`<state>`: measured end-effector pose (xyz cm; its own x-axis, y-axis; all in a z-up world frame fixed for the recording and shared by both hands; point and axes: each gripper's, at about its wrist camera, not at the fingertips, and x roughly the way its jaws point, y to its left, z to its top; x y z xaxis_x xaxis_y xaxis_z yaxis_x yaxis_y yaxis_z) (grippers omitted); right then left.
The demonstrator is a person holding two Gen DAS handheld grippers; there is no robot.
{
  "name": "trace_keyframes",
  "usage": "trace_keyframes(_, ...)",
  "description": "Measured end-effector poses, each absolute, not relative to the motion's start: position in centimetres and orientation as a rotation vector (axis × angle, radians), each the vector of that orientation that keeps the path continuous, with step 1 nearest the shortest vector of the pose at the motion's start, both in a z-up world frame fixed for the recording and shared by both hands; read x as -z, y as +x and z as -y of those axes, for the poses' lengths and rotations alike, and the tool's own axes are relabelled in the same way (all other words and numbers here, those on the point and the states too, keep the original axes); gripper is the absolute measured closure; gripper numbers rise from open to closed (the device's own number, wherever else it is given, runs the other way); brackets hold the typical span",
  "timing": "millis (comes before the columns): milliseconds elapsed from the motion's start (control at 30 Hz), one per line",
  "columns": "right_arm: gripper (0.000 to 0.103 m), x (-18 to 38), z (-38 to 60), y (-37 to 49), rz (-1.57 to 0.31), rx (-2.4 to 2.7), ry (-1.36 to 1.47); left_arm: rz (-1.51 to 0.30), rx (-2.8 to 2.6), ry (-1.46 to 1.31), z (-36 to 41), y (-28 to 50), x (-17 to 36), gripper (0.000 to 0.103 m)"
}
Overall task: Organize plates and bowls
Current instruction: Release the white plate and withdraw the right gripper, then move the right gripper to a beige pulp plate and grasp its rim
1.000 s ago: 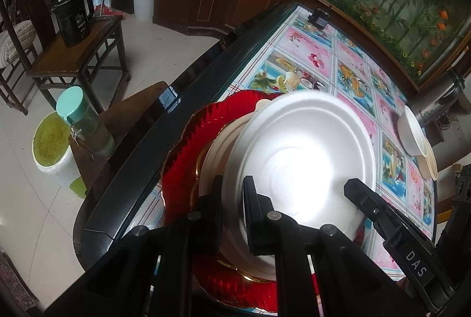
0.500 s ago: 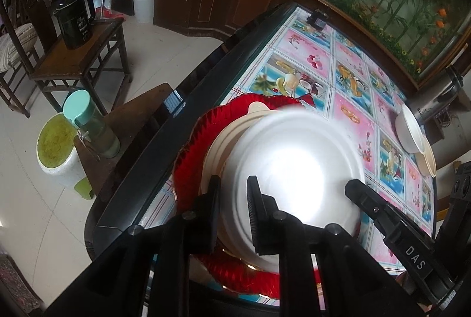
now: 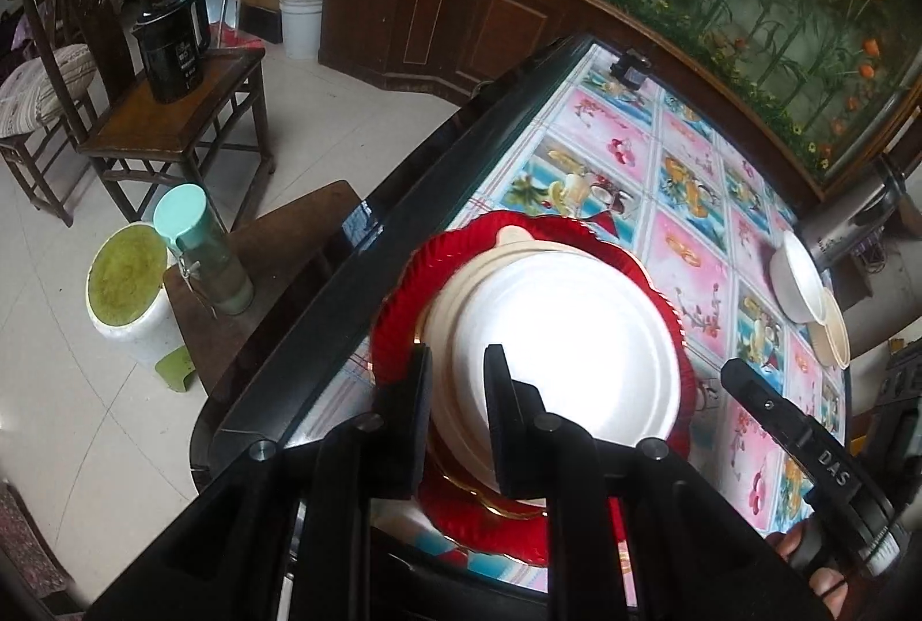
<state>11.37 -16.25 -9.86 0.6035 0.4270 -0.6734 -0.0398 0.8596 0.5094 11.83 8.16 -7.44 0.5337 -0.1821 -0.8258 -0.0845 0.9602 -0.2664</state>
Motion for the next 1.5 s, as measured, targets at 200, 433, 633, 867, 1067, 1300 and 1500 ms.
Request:
trace_keyframes(200, 0.094, 11.0, 21.4, 10.5, -0.887, -0.211, 0.564, -0.998, 0.127, -0.234, -4.6, 11.0, 6.7, 0.086)
trace_keyframes(433, 0.094, 11.8, 28.5, 8.6, -0.862, -0.111, 0.639, -1.018, 0.29, -0.07, 4.3, 10.0, 6.8, 0.074)
trace_keyframes(633, 0.094, 12.2, 35.1, 6.0, -0.831, -0.005, 0.693, -1.068, 0.402, 0.049, 12.1, 9.3, 8.5, 0.062)
trace_keyframes(867, 0.094, 12.9, 42.9, 4.1, -0.805, 0.107, 0.773, -1.189, 0.531, 0.137, 19.7, 8.2, 11.7, 0.062)
trace_keyframes(1067, 0.094, 13.0, 47.6, 3.7, -0.808, 0.176, 0.784, -1.233, 0.596, 0.196, 23.6, 7.5, 13.2, 0.062)
trace_keyframes(1300, 0.094, 11.6, 52.9, 4.5, -0.771, 0.24, 0.827, -1.254, 0.611, 0.2, 25.2, 8.4, 14.0, 0.062)
trace_keyframes(1500, 0.087, 10.7, 57.1, 5.2, -0.72, 0.297, 0.895, -1.25, 0.611, 0.193, 25.6, 9.4, 13.9, 0.062)
